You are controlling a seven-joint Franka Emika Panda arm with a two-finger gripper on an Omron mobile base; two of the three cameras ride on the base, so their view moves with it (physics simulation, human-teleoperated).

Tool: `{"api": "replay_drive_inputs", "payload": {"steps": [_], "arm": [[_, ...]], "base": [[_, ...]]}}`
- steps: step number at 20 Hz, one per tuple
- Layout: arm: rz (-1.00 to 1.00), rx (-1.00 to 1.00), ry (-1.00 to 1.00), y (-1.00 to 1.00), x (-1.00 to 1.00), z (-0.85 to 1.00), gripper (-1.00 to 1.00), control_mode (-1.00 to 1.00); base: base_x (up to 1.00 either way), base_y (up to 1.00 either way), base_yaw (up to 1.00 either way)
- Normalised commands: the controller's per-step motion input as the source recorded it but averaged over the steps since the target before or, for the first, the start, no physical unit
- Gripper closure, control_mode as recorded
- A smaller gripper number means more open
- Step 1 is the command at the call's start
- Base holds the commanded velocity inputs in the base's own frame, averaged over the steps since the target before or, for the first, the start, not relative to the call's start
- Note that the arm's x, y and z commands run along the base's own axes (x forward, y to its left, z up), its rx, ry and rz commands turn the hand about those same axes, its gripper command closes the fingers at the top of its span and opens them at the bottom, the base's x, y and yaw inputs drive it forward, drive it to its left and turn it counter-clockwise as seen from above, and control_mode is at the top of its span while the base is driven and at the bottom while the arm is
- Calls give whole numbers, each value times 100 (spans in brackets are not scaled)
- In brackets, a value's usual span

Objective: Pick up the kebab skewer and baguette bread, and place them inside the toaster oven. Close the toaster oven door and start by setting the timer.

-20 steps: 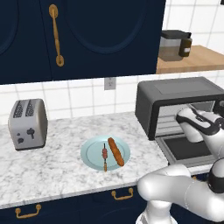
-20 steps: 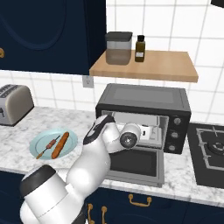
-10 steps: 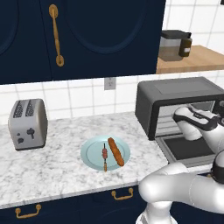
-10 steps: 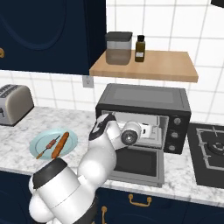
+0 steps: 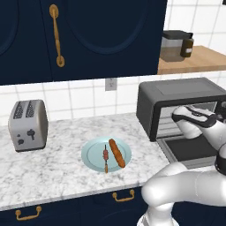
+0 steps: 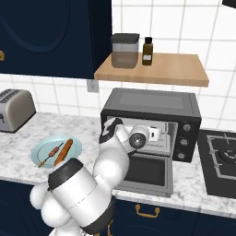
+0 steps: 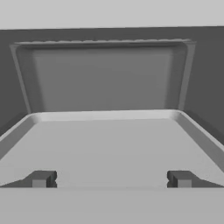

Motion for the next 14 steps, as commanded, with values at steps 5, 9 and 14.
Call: {"api": "replay_drive_inputs", "payload": {"steps": [5,9,14], "arm": [[0,0,8,0,10,0,-100,-100],[0,0,15,-2,0,-8,-100,-100],[0,0,5,0,11,0,-100,-100]], "base": [[0,0,0],[0,0,0],[0,0,0]]}}
